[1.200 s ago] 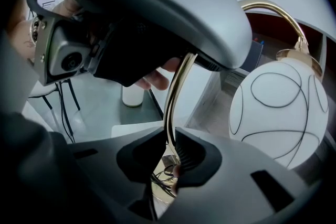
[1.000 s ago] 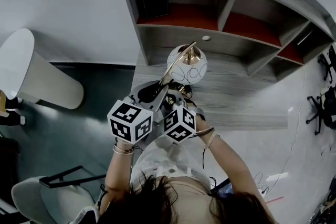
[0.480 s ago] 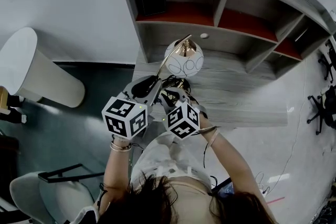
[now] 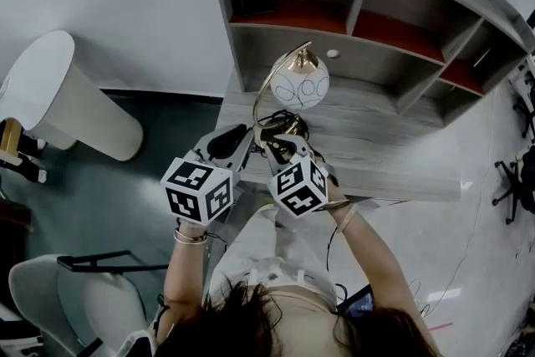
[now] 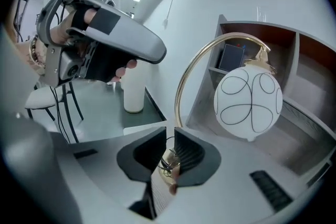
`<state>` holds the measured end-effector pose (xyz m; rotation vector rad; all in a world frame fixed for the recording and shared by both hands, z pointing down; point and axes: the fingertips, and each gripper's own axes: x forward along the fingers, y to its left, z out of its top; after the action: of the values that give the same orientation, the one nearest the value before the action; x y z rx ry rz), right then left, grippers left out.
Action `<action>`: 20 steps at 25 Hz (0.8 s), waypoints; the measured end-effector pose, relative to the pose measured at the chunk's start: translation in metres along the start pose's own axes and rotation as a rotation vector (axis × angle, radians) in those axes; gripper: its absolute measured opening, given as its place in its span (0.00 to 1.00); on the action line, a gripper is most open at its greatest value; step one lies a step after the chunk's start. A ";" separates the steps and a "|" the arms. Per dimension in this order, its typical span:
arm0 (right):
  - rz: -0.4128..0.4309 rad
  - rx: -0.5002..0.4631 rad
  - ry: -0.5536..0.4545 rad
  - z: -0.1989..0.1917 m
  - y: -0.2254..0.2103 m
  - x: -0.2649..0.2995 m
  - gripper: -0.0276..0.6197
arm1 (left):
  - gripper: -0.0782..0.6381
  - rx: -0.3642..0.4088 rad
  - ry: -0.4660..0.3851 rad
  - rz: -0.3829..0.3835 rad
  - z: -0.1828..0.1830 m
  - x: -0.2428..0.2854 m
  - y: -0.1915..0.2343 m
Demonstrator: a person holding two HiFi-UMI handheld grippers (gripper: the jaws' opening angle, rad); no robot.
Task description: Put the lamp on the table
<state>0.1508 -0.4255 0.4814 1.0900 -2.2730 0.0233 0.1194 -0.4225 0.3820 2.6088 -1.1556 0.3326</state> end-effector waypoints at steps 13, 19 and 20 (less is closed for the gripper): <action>-0.030 0.106 0.022 -0.022 0.000 -0.031 0.12 | 0.19 -0.025 0.046 0.049 -0.033 -0.025 -0.006; -0.070 0.160 -0.007 -0.023 0.002 -0.048 0.11 | 0.19 -0.022 0.053 0.052 -0.044 -0.039 -0.011; -0.075 0.167 -0.009 -0.023 0.004 -0.051 0.11 | 0.19 -0.022 0.049 0.050 -0.045 -0.042 -0.013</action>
<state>0.1842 -0.3803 0.4741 1.2626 -2.2687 0.1810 0.0970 -0.3705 0.4088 2.5417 -1.2026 0.3889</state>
